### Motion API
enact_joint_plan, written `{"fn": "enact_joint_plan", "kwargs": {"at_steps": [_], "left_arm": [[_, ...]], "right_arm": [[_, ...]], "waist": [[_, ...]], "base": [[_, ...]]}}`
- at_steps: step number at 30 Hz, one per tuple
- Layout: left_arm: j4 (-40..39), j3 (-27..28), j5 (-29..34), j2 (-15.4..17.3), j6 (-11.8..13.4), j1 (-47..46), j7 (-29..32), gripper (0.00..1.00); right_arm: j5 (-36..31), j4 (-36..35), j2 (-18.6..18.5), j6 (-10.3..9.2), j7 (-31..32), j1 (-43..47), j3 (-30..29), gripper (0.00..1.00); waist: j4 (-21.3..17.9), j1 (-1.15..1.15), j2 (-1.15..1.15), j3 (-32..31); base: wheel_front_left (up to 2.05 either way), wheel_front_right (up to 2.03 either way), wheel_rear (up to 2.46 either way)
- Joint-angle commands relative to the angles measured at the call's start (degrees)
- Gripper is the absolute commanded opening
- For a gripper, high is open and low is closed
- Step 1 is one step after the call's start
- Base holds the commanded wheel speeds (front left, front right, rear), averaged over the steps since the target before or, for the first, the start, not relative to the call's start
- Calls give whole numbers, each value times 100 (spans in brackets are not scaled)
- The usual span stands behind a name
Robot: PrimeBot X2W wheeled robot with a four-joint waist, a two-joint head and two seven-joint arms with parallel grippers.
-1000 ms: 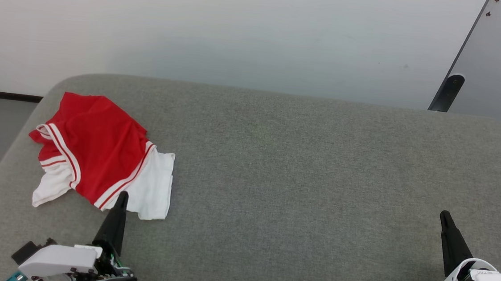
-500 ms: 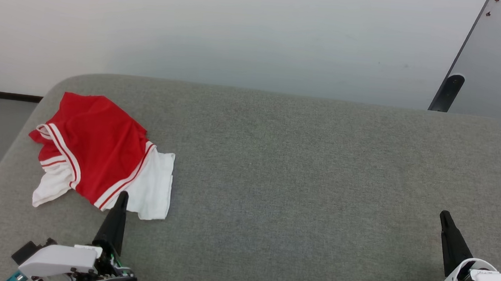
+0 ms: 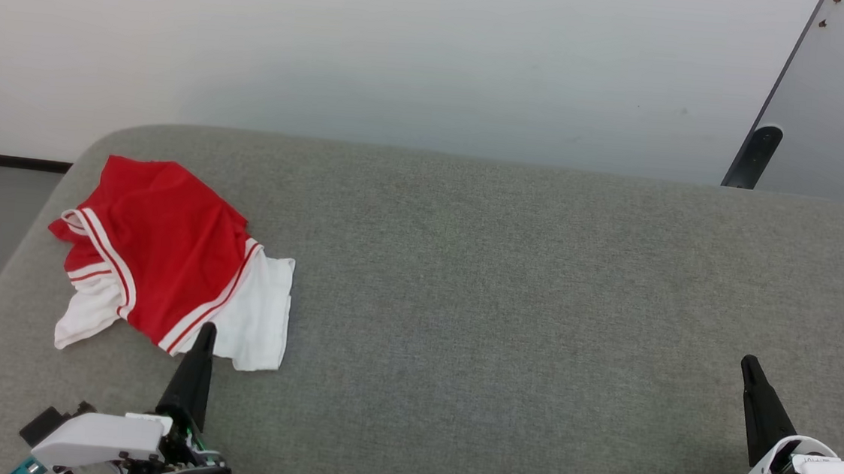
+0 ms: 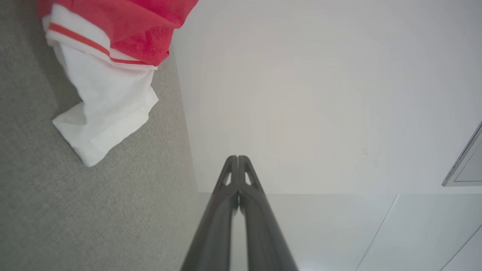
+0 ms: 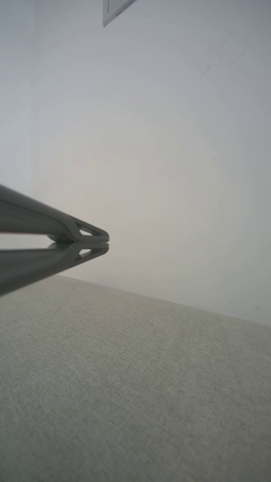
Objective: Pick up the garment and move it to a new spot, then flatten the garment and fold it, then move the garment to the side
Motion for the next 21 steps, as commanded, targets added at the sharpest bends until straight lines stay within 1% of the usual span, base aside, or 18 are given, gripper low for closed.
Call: {"fn": "enact_joint_plan", "kwargs": {"at_steps": [1, 21], "left_arm": [[5, 11, -20, 5, -38, -57, 2, 0], [5, 11, -20, 5, -38, -57, 2, 0]], "right_arm": [[29, 2, 19, 4, -4, -11, 23, 0], [29, 2, 19, 5, -4, -11, 23, 0]], "waist": [[0, 0, 0, 0], [0, 0, 0, 0]], "base": [[0, 0, 0], [0, 0, 0]]}}
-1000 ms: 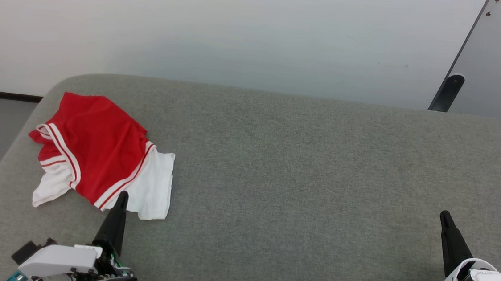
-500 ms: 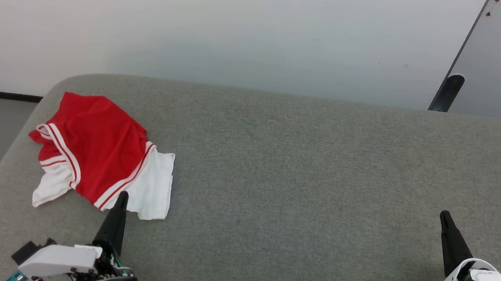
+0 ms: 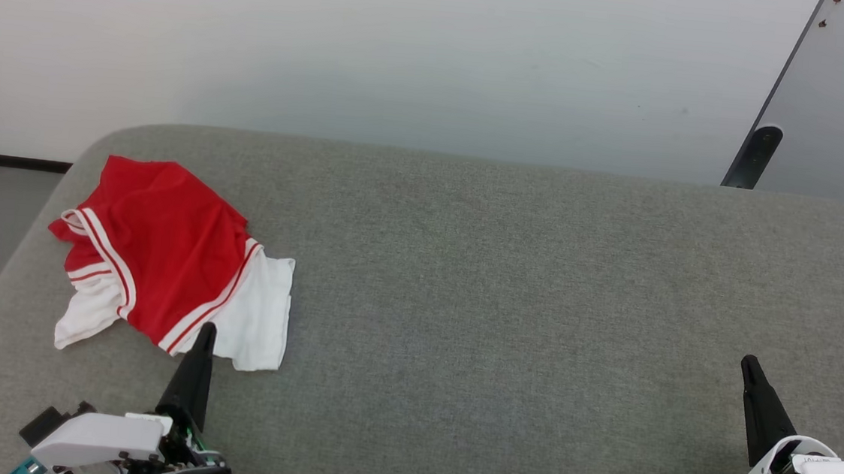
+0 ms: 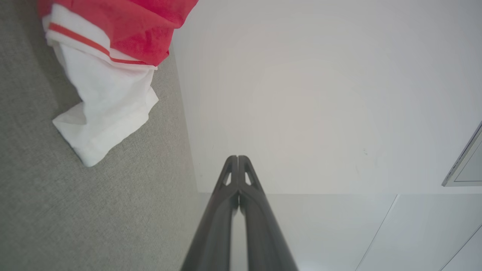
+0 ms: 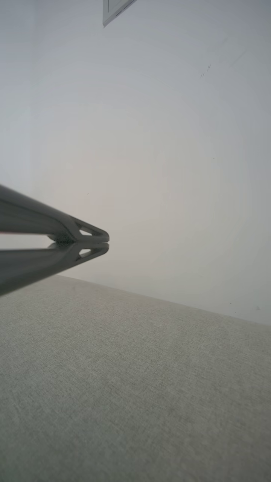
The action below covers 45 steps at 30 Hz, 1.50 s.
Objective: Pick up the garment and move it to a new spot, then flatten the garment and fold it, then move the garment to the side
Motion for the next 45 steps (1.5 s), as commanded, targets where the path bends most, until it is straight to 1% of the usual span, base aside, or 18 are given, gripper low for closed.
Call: {"fn": "enact_joint_plan", "kwargs": {"at_steps": [1, 20, 21, 23, 24, 25, 31, 36, 42, 45], "left_arm": [[5, 10, -20, 5, -38, -57, 2, 0], [5, 10, -20, 5, -39, -57, 1, 0], [-3, 1, 2, 1, 0, 0, -3, 100], [80, -4, 6, -24, 8, 73, -12, 100], [125, -6, 7, -43, 11, 123, -14, 0], [157, -8, 12, -52, 12, 163, -22, 100], [4, -16, 144, -8, 9, 221, -181, 100], [-96, -65, 370, 77, 7, 270, -331, 100], [-150, -111, 904, 168, 4, 301, -501, 100], [-180, -94, 1301, 196, 17, 299, -577, 100]], "right_arm": [[29, 2, 19, 4, -4, -11, 23, 0], [29, 2, 19, 3, -4, -11, 23, 0], [-1, -1, 0, -1, -2, 1, 0, 100], [-3, 89, 5, -2, -3, 53, -8, 100], [-4, 138, 11, -2, -4, 103, -8, 0], [-6, 167, 14, -2, -8, 141, -12, 100], [-94, 63, -10, -2, -109, 188, -7, 100], [-345, -1, -96, -2, -240, 214, 43, 100], [-837, -54, -242, -1, -413, 222, 156, 100], [-1167, -64, -335, -1, -493, 214, 219, 100]], "waist": [[0, 0, 0, 0], [0, 0, 0, 0], [0, 0, 0, 0], [0, 0, 0, 0], [0, 0, 0, 0], [0, 0, 0, 1], [5, 0, 0, 0], [8, 0, 0, 2], [10, 0, 0, 13], [11, 0, 0, 22]], "base": [[0, 0, 0], [0, 0, 0], [0, 0, 0], [0, 0, 0], [0, 0, 0], [0, 0, 0], [0, 0, 0], [0, 0, 0], [0, 0, 0], [0, 0, 0]]}}
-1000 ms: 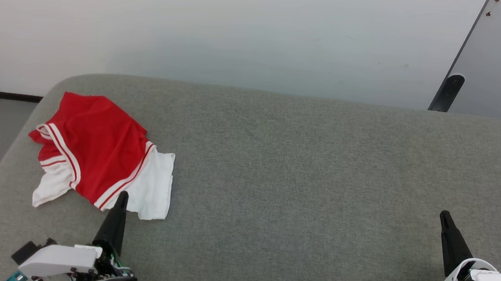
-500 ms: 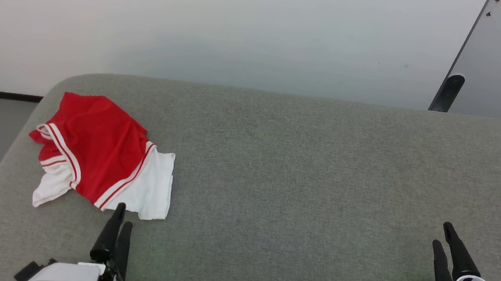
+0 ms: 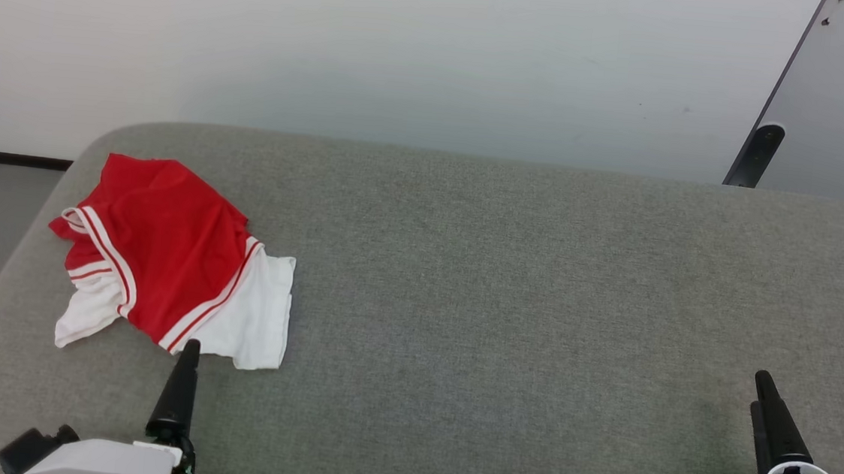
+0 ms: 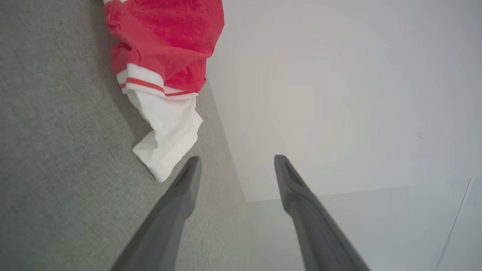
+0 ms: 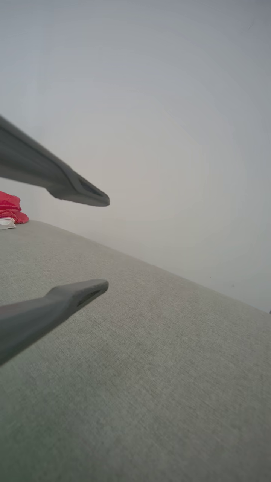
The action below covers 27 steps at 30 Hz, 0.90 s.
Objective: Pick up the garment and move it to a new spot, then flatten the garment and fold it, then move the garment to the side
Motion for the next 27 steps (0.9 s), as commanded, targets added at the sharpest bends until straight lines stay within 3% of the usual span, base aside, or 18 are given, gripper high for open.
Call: {"fn": "enact_joint_plan", "kwargs": {"at_steps": [1, 13, 27], "left_arm": [[-129, 14, 357, 77, 18, -77, -65, 100], [-264, 37, 2005, 107, 144, -95, -337, 100], [-296, -203, 3774, 302, 391, 28, -615, 100]], "right_arm": [[-315, -96, -128, 2, -76, -93, 65, 100], [-1916, -23, -334, 3, -377, -175, 266, 100], [-3225, -47, -421, 3, -617, -196, 326, 100]], "waist": [[1, 0, 0, 6], [6, 0, 0, 41], [2, 0, 0, 46]], "base": [[0, 0, 0], [0, 0, 0], [0, 0, 0]]}}
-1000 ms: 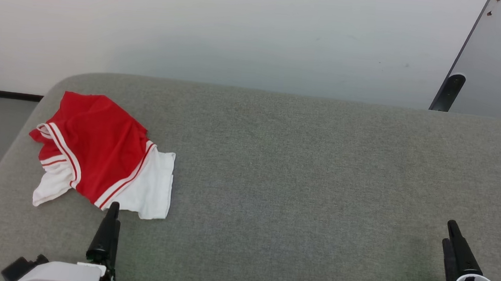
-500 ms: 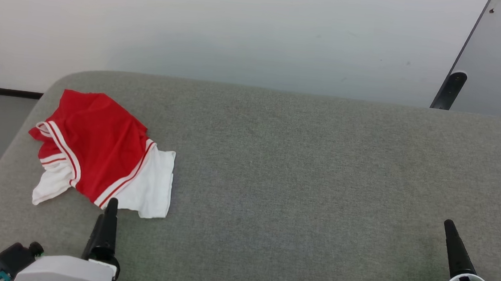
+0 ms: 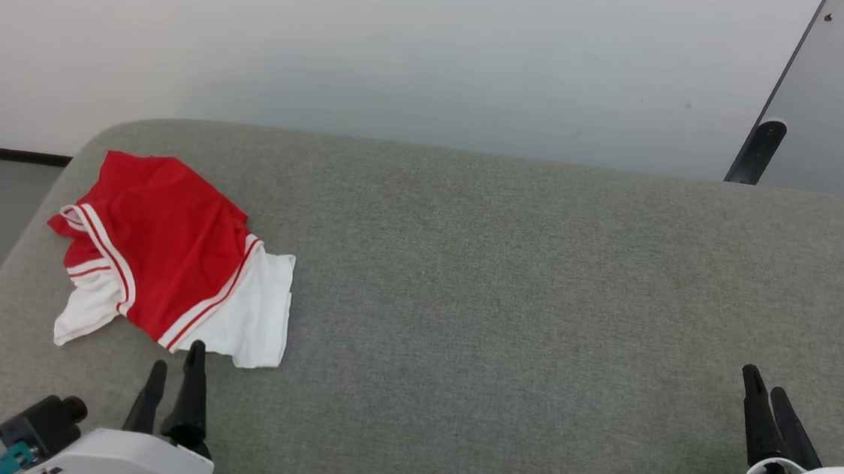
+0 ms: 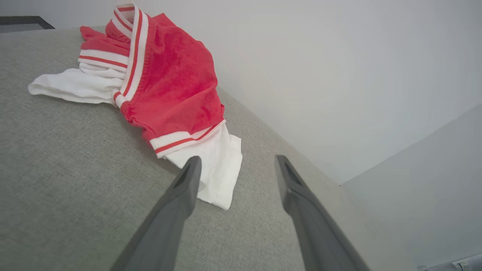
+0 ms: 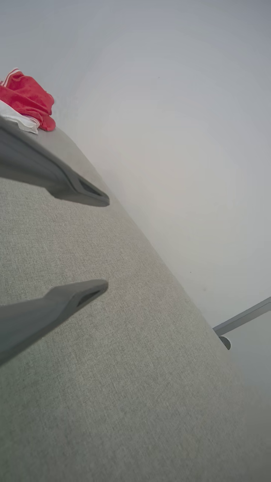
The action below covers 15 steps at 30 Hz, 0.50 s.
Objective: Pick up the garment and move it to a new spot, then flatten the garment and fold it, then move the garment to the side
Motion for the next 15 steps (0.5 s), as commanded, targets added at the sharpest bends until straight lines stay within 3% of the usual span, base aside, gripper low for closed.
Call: {"fn": "enact_joint_plan", "kwargs": {"at_steps": [1, 15], "left_arm": [[-105, -36, 272, 74, 37, -16, -74, 100], [-195, -170, 1253, 185, 119, 11, -311, 100]], "right_arm": [[-256, -96, -73, 2, -63, -109, 14, 100], [-1200, -207, -137, 3, -222, -58, 62, 100]], "waist": [[1, 0, 0, 3], [18, 0, 0, 53]], "base": [[0, 0, 0], [0, 0, 0]]}}
